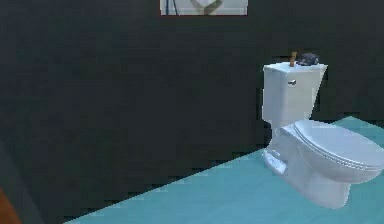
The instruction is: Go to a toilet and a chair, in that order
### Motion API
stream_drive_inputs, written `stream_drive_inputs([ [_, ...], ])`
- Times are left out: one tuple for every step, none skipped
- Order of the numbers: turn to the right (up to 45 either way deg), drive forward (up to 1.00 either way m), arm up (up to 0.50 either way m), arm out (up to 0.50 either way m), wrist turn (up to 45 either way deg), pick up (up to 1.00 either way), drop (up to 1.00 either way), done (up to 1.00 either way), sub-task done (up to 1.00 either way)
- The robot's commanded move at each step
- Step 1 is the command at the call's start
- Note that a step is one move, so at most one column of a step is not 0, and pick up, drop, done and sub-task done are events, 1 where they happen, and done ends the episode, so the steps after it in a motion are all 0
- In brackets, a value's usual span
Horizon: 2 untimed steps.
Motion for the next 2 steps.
stream_drive_inputs([
  [45.0,0.00,0.00,0.00,0.0,0.00,0.00,0.00,0.00],
  [15.0,0.00,0.00,0.00,0.0,0.00,0.00,0.00,0.00],
])
